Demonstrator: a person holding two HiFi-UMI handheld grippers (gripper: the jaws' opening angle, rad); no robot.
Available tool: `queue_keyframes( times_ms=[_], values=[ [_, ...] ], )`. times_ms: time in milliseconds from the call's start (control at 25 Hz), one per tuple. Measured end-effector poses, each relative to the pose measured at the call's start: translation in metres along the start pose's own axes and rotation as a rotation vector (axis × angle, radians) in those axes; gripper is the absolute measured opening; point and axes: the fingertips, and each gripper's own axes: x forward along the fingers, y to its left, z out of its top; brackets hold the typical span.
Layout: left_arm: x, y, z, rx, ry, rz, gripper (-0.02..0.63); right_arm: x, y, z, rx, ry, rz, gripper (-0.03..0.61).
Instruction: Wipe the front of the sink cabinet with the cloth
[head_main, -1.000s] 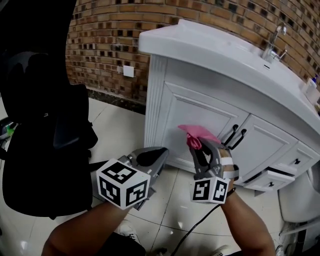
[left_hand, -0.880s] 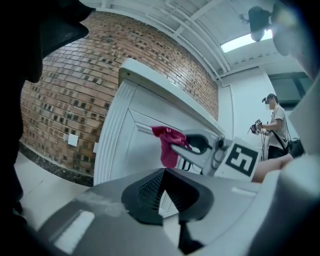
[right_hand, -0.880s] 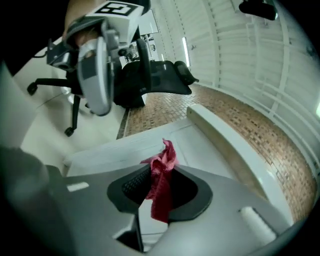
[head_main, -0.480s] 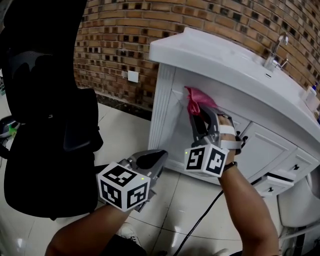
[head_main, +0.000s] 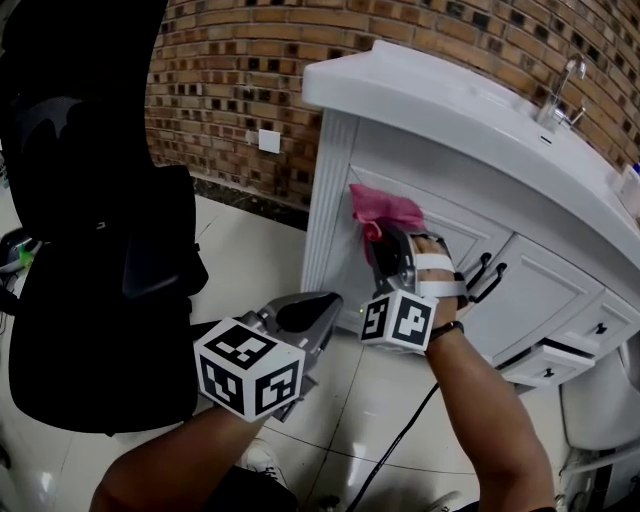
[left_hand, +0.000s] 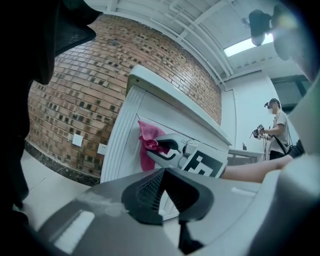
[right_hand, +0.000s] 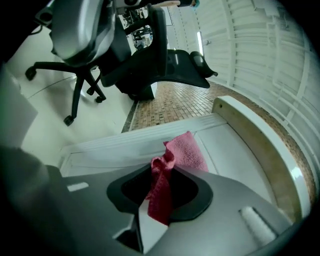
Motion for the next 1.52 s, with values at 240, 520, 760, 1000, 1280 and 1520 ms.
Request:
queue_keyframes(
  times_ms=[240,520,760,1000,1280,1520],
  values=[
    [-0.001,0.005,0.001,-0.013,0.003,0.010,0.006,0.006,0.044,-0.002,-0.002,0.000,0.061,0.100],
    [0.000,0.006,-0.007,-0.011,0.028,0.009,0.006,0.009,0.102,-0.014,0.023,0.007,0.144,0.100],
    [-0.004,0.011,-0.007,-0.028,0.030,0.015,0.006,0.012,0.165,-0.025,0.017,0.021,0.238,0.100],
    [-0.003,0.013,-0.012,-0.035,0.044,0.016,0.006,0.015,0.218,-0.036,-0.003,0.035,0.318,0.100],
    [-0.003,0.014,-0.018,-0.037,0.064,0.015,0.006,0.018,0.271,-0.046,-0.025,0.064,0.405,0.100],
    [-0.006,0.019,-0.025,-0.036,0.083,0.028,0.006,0.018,0.317,-0.059,-0.030,0.102,0.494,0.100]
  ],
)
